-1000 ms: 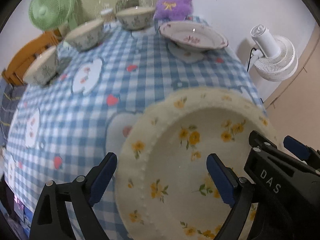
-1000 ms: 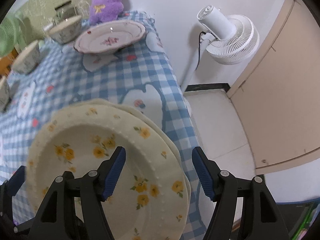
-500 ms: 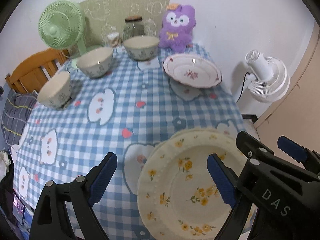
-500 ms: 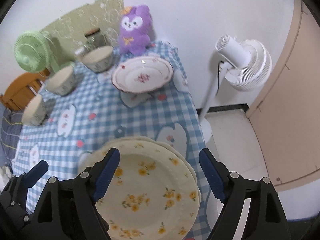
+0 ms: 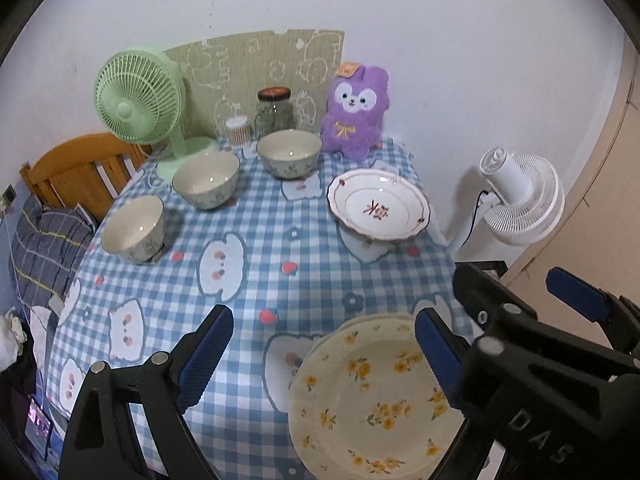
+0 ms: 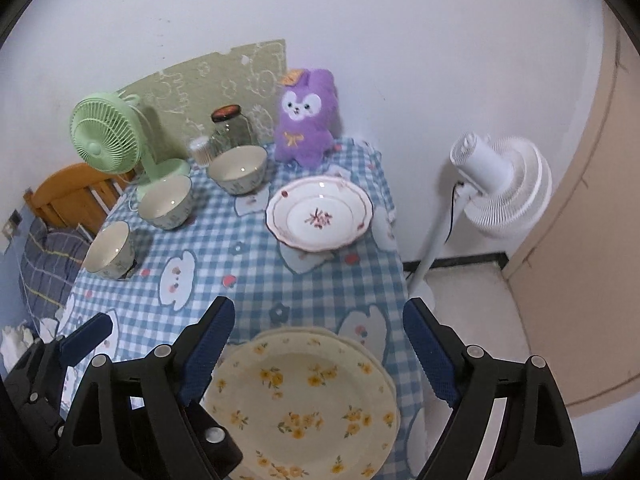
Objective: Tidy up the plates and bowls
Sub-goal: 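Move both tools toward the white plate with red pattern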
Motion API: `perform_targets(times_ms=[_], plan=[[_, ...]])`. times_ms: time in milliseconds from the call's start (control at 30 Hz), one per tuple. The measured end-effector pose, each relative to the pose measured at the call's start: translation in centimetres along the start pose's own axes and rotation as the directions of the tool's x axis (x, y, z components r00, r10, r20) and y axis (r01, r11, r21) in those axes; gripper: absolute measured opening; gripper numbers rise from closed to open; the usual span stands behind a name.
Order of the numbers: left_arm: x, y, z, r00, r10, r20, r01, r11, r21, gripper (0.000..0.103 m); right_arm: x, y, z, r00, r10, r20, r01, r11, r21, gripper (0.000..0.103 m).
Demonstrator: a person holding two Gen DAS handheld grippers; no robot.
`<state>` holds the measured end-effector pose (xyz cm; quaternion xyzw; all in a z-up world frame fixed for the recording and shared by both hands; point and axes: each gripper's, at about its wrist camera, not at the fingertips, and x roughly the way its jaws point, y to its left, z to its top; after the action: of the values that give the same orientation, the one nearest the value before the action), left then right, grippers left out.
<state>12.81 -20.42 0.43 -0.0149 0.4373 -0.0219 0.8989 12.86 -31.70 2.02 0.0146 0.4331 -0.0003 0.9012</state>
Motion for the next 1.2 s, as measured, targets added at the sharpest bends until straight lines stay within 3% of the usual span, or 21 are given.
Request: perform_targets(times_ms=[467,767,1200], plan=[[-0.9,-0.7,5.3,0.998,-0.022,0.055,0.02,0.999,0.037,0.093,-0.2,0.0,5.5,0.999,-0.009,0.04,0.008,1.0,0.013,0.088],[1.6,-1.0,8.3,0.998,-0.046,0.044,0.044,0.998,0.054,0.092,2.5,-0.4,8.3,0.999,-0.02,0.025,0.019,1.0,0.023,0.088],[6.8,-0.3,12.2,0.999,-0.031,0.036,0.029,0.998,0.05,0.088,8.3,-0.8,11.7,0.999,0.025,0.043,-0.027,0.998,0.055,0.088]])
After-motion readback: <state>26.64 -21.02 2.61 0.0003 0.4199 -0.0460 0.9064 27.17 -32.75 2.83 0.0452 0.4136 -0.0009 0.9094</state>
